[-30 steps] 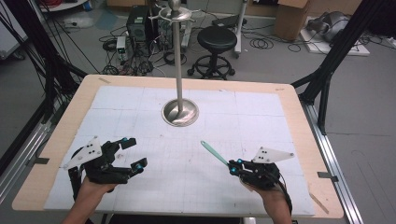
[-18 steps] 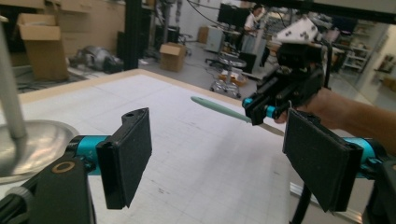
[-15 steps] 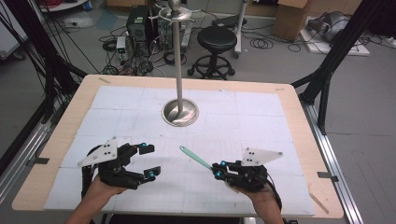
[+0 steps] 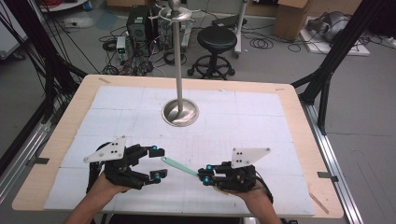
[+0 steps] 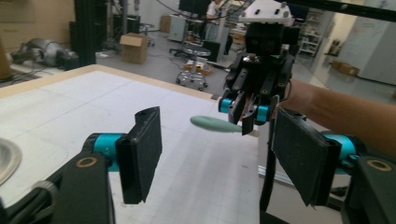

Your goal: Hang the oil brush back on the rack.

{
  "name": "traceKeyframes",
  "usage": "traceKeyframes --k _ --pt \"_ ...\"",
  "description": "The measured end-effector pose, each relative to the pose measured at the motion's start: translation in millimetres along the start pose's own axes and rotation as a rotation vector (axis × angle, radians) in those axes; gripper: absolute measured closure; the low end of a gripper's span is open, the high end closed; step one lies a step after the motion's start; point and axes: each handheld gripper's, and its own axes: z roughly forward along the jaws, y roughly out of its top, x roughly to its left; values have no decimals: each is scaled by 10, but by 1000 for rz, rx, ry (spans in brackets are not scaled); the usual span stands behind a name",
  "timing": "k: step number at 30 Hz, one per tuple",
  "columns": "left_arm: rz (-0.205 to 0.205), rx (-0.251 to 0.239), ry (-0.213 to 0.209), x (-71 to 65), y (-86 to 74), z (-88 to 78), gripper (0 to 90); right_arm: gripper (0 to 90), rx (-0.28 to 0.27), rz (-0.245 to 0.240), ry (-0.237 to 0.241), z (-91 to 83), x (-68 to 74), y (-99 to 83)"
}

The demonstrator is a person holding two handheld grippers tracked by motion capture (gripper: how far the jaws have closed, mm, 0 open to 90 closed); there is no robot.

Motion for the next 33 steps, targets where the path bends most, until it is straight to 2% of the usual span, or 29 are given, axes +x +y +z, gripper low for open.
traceKeyframes --k 3,6,10,13,16,20,25,28,30,31,33 --pt "3 -6 -53 -10 24 34 404 819 -20 0 32 24 6 18" --pt "11 -1 -80 -27 43 70 447 819 -43 3 50 22 3 22" --pt "9 -3 -92 -36 44 121 457 819 -68 2 67 7 -18 1" --pt "9 -9 -99 -29 45 154 504 819 -68 22 75 15 -39 -35" --pt "-2 -2 -103 -23 41 178 530 819 -77 20 91 28 -40 -53" --pt "12 -23 -122 -27 51 169 619 818 -81 17 102 28 -40 -51" --pt "42 -18 -128 -21 47 159 733 815 -74 11 118 46 -37 -58" --pt "47 -21 -125 -36 53 154 750 807 -75 11 110 58 -31 -53" --pt "55 -13 -101 -50 60 158 754 777 -74 20 86 65 -31 -54" --pt "55 -9 -85 -60 67 164 755 691 -76 25 68 69 -26 -54" --pt "56 6 -66 -70 87 174 756 513 -85 43 -9 69 -12 -52"
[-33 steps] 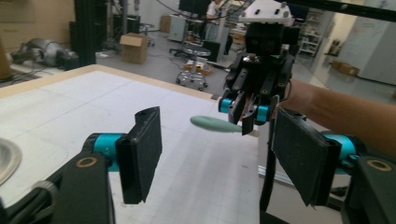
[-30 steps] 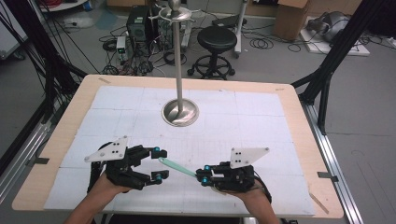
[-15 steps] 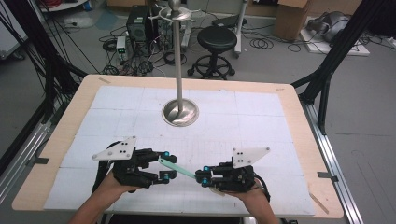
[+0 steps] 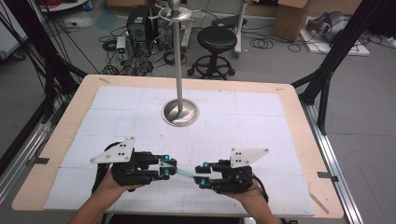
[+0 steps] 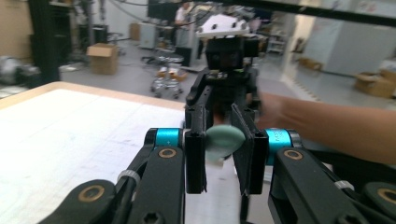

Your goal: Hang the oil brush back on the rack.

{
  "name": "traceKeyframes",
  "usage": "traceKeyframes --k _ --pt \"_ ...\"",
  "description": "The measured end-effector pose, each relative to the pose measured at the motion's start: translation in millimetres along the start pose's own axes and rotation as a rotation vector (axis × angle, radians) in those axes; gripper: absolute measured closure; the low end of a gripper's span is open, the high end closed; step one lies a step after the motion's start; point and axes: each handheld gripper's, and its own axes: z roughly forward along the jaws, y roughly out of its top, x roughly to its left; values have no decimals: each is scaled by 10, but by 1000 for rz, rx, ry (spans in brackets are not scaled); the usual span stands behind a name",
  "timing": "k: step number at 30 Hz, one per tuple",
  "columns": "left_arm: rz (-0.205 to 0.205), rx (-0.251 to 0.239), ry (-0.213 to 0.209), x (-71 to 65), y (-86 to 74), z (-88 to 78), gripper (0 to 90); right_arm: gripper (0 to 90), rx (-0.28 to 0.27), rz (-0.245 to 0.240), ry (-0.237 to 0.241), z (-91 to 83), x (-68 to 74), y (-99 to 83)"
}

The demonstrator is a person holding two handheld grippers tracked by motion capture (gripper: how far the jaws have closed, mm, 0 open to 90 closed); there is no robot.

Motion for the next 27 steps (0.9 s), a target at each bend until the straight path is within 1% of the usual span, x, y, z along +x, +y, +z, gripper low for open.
traceKeyframes --k 1,2,5,9,11,14,16,18,21,23,25,27 --pt "-1 10 11 -6 13 5 757 478 -5 -3 -35 2 11 0" --pt "-2 15 18 -11 23 10 756 449 0 -15 -65 3 28 -1" --pt "5 26 42 -31 57 28 757 438 25 -47 -127 29 92 -4" --pt "-6 40 87 -43 105 59 756 461 64 -94 -177 97 169 -2" --pt "-13 41 119 -53 130 75 756 481 77 -117 -201 125 203 0" --pt "-27 37 141 -58 167 97 755 507 89 -141 -243 155 245 12" --pt "-31 40 149 -65 185 115 755 521 91 -161 -273 172 261 25" --pt "-33 39 156 -70 197 134 756 556 101 -178 -296 192 276 36" --pt "-40 36 171 -84 216 167 757 603 108 -194 -317 218 286 44" --pt "-38 35 181 -95 229 187 758 632 112 -199 -315 240 288 43" --pt "-39 34 188 -106 246 204 759 667 121 -206 -322 269 292 45" --pt "-43 28 194 -114 258 214 759 706 125 -203 -332 288 294 50"
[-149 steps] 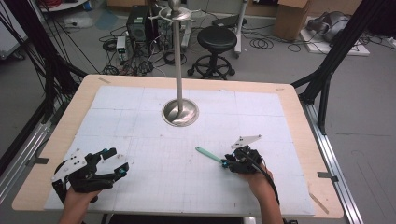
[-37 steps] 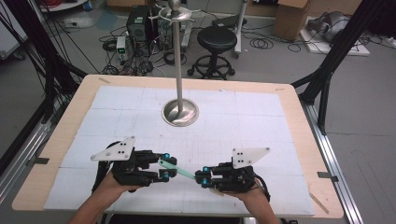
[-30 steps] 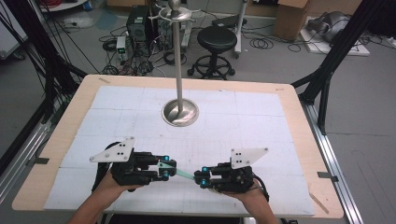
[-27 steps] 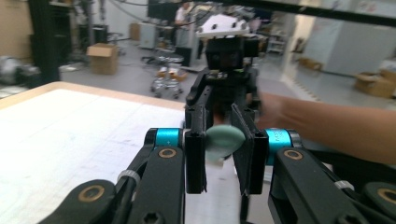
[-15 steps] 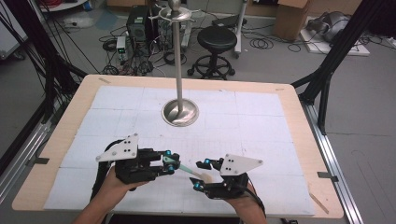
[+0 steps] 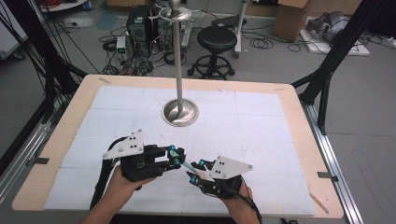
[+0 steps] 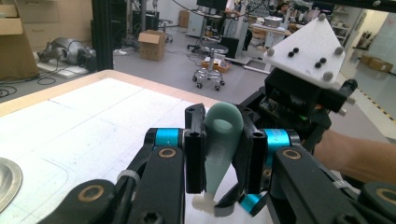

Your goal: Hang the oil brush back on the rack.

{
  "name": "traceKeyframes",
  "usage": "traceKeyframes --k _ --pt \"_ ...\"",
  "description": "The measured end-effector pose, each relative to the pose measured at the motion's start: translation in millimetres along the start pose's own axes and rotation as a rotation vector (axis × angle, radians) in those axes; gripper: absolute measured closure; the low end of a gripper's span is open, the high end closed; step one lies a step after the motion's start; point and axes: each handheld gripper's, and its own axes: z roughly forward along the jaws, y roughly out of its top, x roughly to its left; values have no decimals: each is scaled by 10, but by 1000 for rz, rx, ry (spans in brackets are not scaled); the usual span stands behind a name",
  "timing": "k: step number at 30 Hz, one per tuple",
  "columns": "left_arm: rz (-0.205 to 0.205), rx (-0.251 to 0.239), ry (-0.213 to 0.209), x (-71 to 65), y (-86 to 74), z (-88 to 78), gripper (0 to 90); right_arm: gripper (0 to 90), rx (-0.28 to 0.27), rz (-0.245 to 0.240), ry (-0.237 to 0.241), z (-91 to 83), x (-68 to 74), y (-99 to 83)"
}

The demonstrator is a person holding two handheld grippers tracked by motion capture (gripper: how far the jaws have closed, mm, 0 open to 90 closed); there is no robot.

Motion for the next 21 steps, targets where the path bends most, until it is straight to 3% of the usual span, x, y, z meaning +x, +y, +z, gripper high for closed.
traceKeyframes --k 2,4,12,18,21 --pt "-6 -8 3 -4 10 4 759 717 -3 -3 -3 6 2 6" --pt "-15 -13 0 -9 15 4 758 791 -10 -13 -3 -3 14 12" --pt "-5 -33 -15 -18 5 8 741 814 -16 -51 -9 -15 45 33" --pt "-4 -69 -86 -12 -4 -10 519 820 -70 -20 68 -75 4 36" --pt "6 -95 -126 -12 -10 -11 498 820 -99 8 144 -108 -23 34"
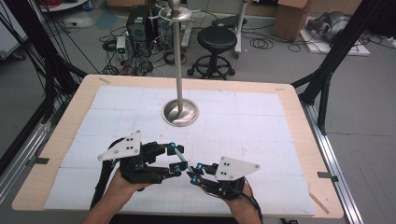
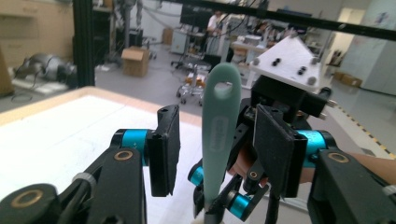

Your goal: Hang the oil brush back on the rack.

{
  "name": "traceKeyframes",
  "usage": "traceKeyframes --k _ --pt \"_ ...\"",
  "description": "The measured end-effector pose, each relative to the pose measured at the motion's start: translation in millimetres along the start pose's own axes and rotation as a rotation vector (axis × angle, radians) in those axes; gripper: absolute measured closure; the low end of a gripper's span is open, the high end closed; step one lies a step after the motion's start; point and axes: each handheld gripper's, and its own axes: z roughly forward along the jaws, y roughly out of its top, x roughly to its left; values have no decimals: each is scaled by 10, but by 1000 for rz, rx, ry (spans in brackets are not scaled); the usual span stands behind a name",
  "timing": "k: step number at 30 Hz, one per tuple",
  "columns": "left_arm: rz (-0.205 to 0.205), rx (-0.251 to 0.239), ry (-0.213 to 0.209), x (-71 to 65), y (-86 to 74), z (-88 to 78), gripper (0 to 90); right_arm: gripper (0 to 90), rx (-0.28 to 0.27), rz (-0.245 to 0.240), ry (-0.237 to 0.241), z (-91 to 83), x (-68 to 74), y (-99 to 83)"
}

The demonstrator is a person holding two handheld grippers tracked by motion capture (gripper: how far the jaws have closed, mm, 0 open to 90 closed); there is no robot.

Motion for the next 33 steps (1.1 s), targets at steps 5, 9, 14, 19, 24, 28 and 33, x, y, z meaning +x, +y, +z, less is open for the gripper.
traceKeyframes --k 5,9,14,19,24,28,33 --pt "-10 -11 -92 27 -14 19 499 820 -28 3 96 -18 -38 -27" --pt "-12 -21 -156 32 -26 34 526 820 -45 7 149 -18 -54 -37" --pt "-2 -15 -198 17 -40 57 622 820 -73 27 214 -16 -78 -33" --pt "-6 -25 -228 28 -40 59 667 820 -94 39 272 4 -107 -25" --pt "22 -24 -219 45 -23 50 775 816 -125 53 316 23 -132 -14" --pt "34 -9 -152 73 -4 37 788 534 -135 98 227 -1 -152 -19" --pt "34 3 -56 104 55 42 791 415 -141 145 110 -141 -194 -58"
